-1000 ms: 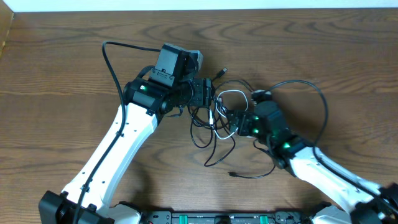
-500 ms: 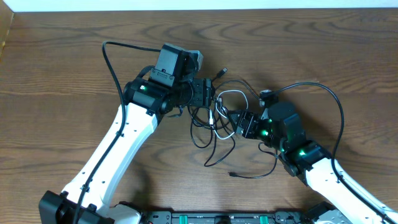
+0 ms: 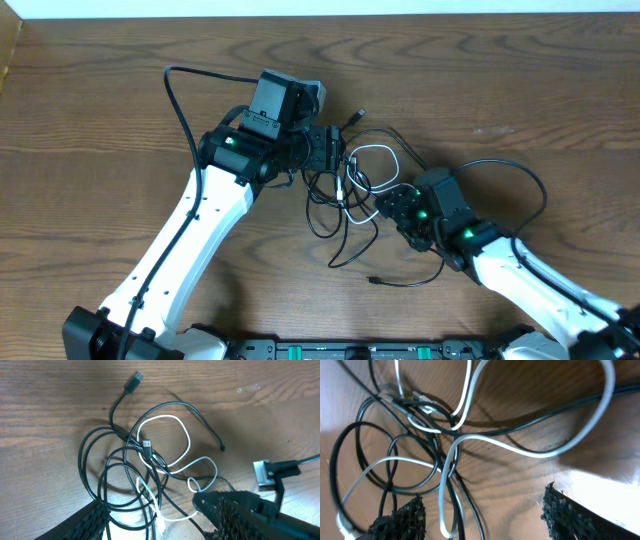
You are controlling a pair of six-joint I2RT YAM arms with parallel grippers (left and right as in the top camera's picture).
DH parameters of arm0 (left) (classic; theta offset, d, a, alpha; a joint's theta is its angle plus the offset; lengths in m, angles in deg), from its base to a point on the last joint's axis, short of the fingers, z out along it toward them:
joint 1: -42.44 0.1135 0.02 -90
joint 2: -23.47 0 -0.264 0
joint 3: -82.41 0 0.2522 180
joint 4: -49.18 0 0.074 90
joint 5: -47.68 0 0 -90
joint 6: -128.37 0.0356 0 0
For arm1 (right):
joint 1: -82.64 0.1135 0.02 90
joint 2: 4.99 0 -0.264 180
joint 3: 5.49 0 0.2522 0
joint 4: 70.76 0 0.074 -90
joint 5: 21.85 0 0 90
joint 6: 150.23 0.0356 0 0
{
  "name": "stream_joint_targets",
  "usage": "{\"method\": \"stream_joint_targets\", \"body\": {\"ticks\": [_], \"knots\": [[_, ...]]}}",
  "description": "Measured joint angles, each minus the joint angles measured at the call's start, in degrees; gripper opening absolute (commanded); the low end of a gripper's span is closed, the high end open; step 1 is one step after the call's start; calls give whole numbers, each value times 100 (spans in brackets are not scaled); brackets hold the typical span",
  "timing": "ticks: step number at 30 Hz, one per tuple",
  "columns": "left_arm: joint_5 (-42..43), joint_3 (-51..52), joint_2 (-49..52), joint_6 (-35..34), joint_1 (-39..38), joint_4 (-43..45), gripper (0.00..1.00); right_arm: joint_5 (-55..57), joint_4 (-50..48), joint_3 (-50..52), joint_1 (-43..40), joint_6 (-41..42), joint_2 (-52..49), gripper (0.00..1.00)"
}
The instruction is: Untangle cables
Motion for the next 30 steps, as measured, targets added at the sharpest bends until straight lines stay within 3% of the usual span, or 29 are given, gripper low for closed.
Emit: {"method": "stream_joint_targets", "body": {"ticks": [4, 7, 13, 19, 30], "knots": [[-2, 0, 0, 0, 0, 0, 70, -13, -433, -4, 4, 262, -352, 42], [-2, 0, 0, 0, 0, 2, 70, -26, -634, -4, 9, 400, -529, 1], [-2, 0, 0, 0, 0, 2, 70, -26, -839, -2, 11, 509, -549, 1], [-2, 0, 0, 0, 0, -33, 70, -98, -1659, 0, -107, 356, -426, 1], [-2, 0, 0, 0, 0, -39, 70, -138, -2767, 0, -741, 44, 1423, 1]]}}
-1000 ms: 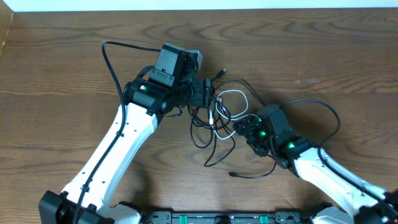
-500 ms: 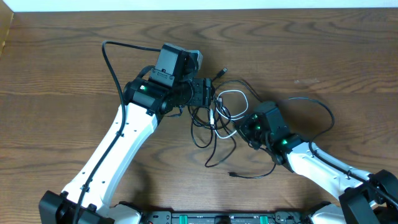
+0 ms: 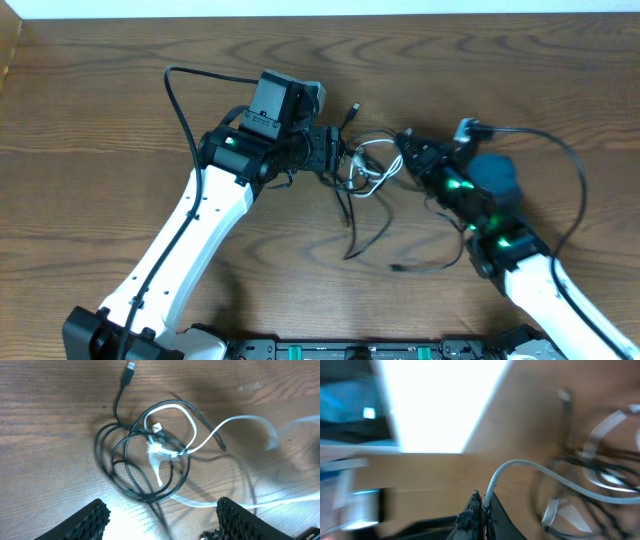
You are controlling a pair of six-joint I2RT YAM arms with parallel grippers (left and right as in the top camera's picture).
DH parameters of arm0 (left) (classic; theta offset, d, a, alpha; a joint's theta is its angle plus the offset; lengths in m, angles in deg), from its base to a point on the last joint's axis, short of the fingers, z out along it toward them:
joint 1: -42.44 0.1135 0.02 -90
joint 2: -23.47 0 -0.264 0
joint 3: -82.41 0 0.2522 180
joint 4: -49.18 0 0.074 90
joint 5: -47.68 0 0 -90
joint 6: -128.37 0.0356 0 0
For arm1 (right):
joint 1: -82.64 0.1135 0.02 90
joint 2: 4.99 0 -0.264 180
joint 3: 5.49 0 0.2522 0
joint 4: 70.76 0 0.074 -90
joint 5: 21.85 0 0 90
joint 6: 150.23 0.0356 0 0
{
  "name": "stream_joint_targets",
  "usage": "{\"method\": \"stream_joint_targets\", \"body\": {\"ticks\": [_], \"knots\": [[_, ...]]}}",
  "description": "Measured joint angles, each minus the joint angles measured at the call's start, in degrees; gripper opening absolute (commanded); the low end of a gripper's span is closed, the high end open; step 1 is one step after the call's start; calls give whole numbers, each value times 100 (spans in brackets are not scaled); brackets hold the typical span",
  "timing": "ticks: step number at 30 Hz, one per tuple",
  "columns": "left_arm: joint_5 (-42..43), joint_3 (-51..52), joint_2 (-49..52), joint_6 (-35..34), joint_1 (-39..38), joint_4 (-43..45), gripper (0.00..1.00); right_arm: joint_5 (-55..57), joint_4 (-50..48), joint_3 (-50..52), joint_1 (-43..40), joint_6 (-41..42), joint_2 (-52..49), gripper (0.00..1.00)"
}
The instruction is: Untangle cables
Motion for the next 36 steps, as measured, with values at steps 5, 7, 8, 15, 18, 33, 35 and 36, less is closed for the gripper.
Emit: {"method": "stream_joint_targets", "body": {"ticks": [5, 7, 8, 15, 18, 33, 35, 36], "knots": [[0, 0, 0, 0, 0, 0, 70, -4, -468, 0, -190, -26, 743, 1], [0, 0, 0, 0, 0, -2, 70, -2, -619, 0, -260, -26, 966, 1], [0, 0, 0, 0, 0, -2, 70, 0, -660, 0, -280, -26, 1045, 1], [0, 0, 0, 0, 0, -17, 70, 129, -1419, 0, -328, -17, 1355, 1], [0, 0, 0, 0, 0, -22, 70, 258, -1491, -37, -328, 2, 1353, 1], [669, 0, 0, 2, -96, 11, 70, 407, -920, -592, -343, 61, 704, 2], [741, 0, 0, 2, -192, 68, 70, 387, -1051, -592, -343, 118, 695, 1], [761, 0, 0, -7, -245, 94, 70, 365, -1128, -592, -343, 133, 697, 1]]}}
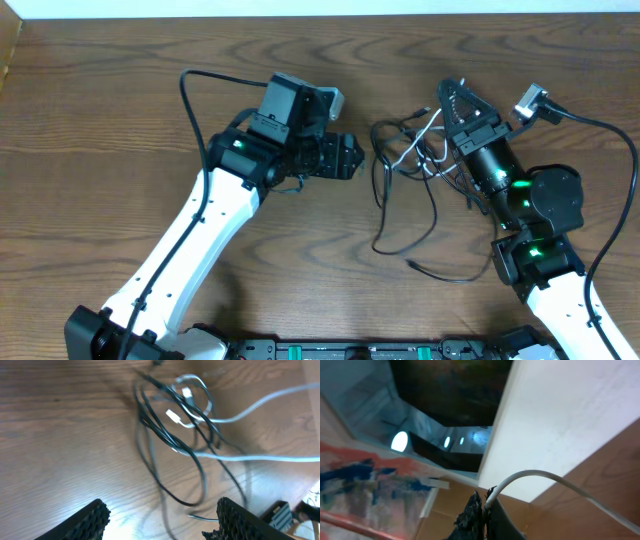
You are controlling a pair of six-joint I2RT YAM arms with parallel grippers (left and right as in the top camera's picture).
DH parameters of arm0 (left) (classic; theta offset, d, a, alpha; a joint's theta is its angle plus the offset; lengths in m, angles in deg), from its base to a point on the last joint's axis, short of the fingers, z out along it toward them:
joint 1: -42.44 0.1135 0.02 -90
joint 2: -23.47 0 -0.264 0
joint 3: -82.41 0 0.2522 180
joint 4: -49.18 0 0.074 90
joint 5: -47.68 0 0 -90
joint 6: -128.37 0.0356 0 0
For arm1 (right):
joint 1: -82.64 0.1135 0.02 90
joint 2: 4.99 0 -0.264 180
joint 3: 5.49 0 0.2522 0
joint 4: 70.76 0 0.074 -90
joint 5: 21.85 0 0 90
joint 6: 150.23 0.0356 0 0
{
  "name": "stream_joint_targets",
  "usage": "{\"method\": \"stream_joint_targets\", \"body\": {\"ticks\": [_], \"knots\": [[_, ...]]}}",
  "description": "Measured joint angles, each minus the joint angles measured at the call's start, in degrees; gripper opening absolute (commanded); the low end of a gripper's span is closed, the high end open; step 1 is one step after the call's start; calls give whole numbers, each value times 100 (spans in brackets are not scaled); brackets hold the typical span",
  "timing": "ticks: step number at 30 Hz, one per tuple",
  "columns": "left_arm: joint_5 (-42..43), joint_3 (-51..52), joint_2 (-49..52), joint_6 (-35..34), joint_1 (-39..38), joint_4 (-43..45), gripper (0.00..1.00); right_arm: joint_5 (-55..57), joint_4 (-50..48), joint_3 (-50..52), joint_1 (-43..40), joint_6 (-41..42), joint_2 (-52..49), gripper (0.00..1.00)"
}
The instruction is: Untangle cables
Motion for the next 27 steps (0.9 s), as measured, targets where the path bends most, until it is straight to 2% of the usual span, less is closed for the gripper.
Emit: {"method": "stream_joint_targets", "body": {"ticks": [8, 11, 19, 27], "knots": [[-9, 0, 382, -855, -101, 160, 70, -299, -212, 0, 0, 111, 0, 2], [-7, 0, 848, -1224, -101, 420, 70, -435, -212, 0, 0, 136, 0, 2], [404, 0, 1550, -1665, -101, 1325, 70, -763, -212, 0, 0, 157, 0, 2], [498, 0, 1554, -2404, -142, 999, 70, -859, -214, 0, 0, 157, 0, 2]]}}
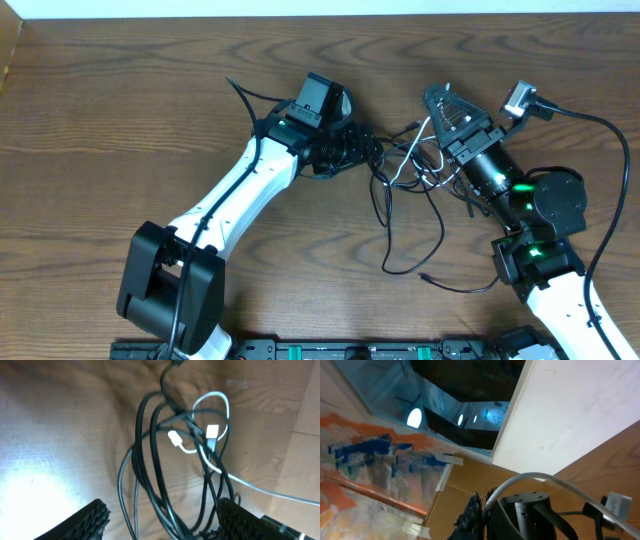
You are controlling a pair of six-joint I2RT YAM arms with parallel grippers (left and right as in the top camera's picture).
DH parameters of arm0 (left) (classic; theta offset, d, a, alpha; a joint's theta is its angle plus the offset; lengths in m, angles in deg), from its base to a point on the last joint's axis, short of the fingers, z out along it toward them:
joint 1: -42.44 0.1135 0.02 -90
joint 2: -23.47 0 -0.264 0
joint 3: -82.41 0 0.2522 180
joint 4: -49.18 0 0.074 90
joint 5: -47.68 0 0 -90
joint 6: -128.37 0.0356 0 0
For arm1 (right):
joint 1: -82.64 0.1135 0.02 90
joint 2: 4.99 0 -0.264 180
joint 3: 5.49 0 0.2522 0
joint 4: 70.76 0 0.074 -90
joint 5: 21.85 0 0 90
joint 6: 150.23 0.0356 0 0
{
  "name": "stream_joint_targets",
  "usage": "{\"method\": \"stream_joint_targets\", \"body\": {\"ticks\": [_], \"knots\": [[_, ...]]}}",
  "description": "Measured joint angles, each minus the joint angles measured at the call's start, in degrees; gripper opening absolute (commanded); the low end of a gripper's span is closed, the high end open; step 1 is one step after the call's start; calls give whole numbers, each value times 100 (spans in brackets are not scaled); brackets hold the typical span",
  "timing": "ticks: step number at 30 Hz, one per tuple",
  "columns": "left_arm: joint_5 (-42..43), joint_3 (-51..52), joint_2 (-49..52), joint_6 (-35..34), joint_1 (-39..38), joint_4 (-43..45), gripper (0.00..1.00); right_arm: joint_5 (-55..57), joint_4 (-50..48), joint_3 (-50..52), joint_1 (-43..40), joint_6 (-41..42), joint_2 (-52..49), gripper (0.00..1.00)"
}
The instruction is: Untangle cables
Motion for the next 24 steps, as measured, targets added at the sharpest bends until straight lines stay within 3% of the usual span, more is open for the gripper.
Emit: {"method": "stream_joint_targets", "body": {"ticks": [7, 20, 21, 24], "knots": [[-216, 0, 37, -251, -343, -48, 71, -28, -4, 0, 0, 20, 0, 1], [-1478, 0, 179, -334, -487, -267, 70, -68, -227, 0, 0, 192, 0, 2], [-1515, 0, 225, -334, -487, -267, 69, -81, -243, 0, 0, 199, 0, 2], [-1604, -4, 516, -332, -487, -262, 52, -153, -332, 0, 0, 221, 0, 2]]}}
